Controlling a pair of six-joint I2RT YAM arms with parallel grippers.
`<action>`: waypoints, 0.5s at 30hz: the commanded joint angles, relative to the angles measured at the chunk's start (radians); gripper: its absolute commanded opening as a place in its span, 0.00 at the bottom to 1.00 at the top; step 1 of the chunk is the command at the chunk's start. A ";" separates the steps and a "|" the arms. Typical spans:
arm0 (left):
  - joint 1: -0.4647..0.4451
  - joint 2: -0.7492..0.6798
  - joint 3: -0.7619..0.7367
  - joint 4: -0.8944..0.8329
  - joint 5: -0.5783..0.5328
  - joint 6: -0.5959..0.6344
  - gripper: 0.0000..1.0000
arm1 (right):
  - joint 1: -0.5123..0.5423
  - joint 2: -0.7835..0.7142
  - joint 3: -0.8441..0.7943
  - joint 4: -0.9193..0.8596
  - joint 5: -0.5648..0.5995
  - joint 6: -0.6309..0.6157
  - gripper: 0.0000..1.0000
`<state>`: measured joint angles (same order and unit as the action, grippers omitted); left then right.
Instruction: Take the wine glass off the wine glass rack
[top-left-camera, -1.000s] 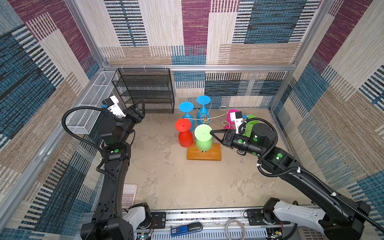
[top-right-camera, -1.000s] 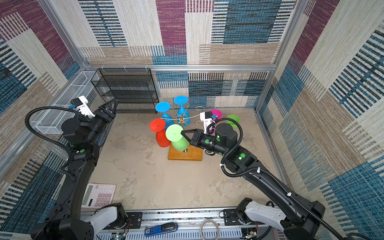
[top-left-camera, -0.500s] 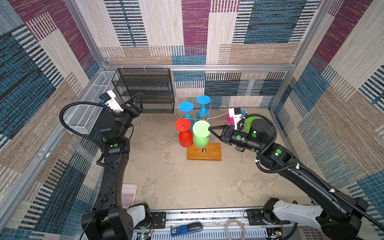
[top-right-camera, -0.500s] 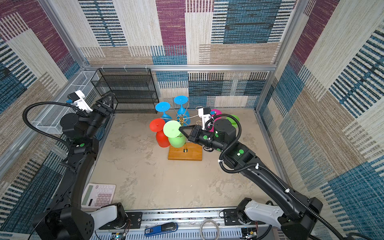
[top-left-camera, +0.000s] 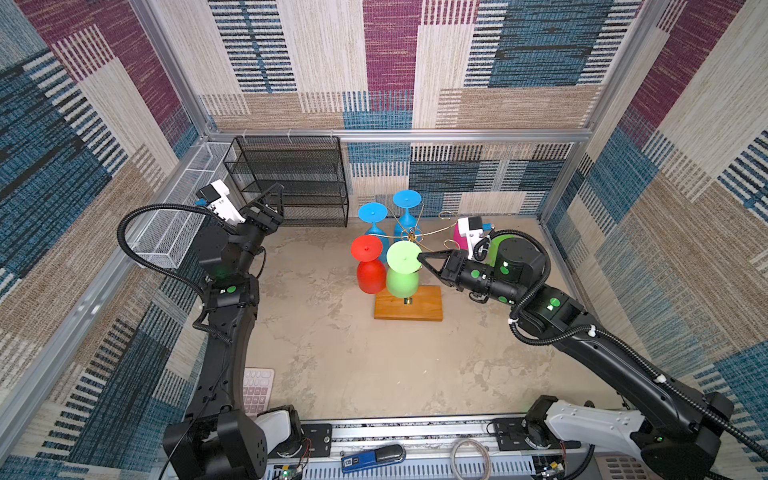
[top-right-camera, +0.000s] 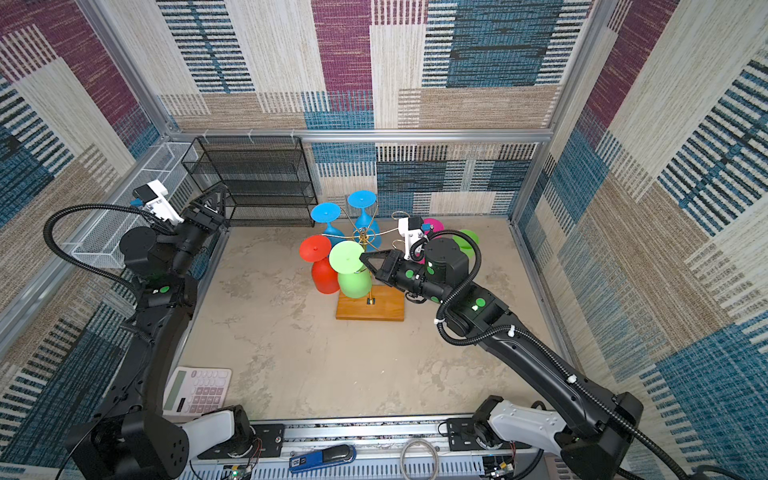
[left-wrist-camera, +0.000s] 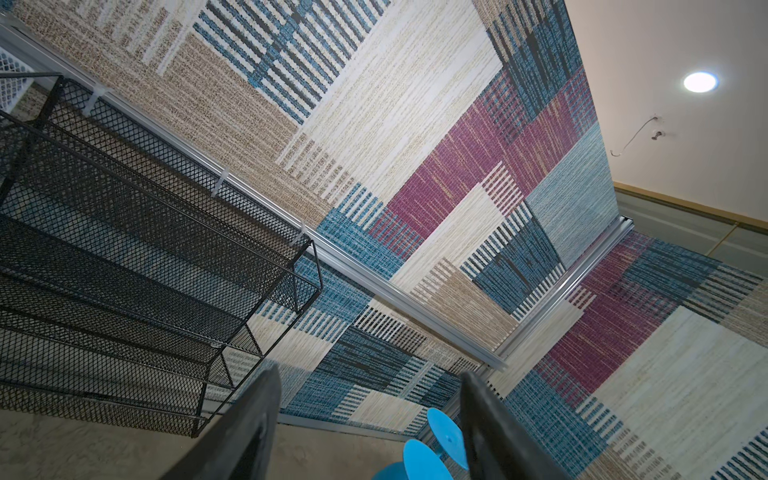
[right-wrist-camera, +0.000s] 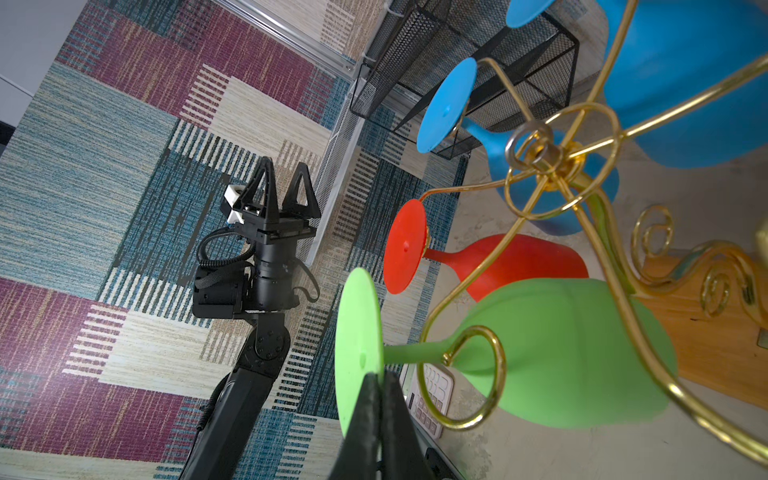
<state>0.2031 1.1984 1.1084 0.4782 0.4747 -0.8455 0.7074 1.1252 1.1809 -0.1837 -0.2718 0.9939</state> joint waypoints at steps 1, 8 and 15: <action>0.004 0.001 -0.003 0.042 0.002 -0.022 0.70 | 0.000 0.002 -0.004 0.041 0.052 -0.002 0.00; 0.008 0.003 -0.006 0.046 0.003 -0.025 0.70 | 0.000 0.002 -0.015 0.052 0.088 0.023 0.00; 0.010 0.003 -0.009 0.055 0.003 -0.031 0.70 | -0.002 -0.003 -0.015 0.053 0.090 0.044 0.00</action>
<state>0.2111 1.2030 1.1023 0.4831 0.4747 -0.8650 0.7067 1.1271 1.1618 -0.1772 -0.2058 1.0317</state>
